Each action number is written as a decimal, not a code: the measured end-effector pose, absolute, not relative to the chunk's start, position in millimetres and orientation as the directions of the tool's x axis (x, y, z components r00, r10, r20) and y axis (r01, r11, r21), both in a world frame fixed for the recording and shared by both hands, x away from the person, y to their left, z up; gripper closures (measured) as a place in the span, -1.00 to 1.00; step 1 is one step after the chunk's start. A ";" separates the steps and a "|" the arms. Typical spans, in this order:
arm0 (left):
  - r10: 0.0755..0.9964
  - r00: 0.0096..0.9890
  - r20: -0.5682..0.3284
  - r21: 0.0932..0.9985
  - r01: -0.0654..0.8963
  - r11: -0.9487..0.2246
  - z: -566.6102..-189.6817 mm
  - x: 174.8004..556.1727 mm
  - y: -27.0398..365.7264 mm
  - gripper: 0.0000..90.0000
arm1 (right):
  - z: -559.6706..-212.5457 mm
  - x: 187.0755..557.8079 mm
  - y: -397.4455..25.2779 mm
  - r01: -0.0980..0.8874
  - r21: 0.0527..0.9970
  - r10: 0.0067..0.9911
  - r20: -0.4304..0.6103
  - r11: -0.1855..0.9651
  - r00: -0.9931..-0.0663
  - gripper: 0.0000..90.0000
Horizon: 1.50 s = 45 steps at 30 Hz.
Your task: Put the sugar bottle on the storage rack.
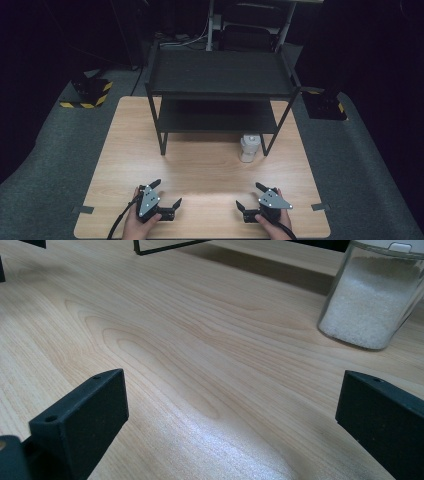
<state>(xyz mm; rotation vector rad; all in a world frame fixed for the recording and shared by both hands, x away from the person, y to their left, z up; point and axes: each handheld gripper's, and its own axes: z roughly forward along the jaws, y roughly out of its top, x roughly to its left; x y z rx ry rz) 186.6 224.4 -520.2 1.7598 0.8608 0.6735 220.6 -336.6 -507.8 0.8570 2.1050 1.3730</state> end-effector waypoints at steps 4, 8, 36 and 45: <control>0.806 0.590 0.042 0.945 0.239 -0.224 -520.0 187.2 224.9 -0.99 | -507.7 220.6 -336.5 0.240 0.923 0.723 -0.057 0.301 -0.688 -1.00; 0.805 0.591 0.041 0.944 0.242 -0.226 -519.5 187.9 224.7 -0.99 | -508.1 220.0 -336.3 0.236 0.923 0.723 -0.062 0.303 -0.688 -1.00; 0.799 0.599 0.053 0.939 0.243 -0.244 -517.4 189.2 224.3 -0.99 | -509.7 219.1 -336.7 0.228 0.929 0.727 -0.061 0.293 -0.684 -1.00; 0.798 0.600 0.052 0.938 0.244 -0.245 -517.3 189.4 224.4 -0.99 | -508.2 218.7 -338.0 0.221 0.940 0.738 -0.046 0.260 -0.673 -1.00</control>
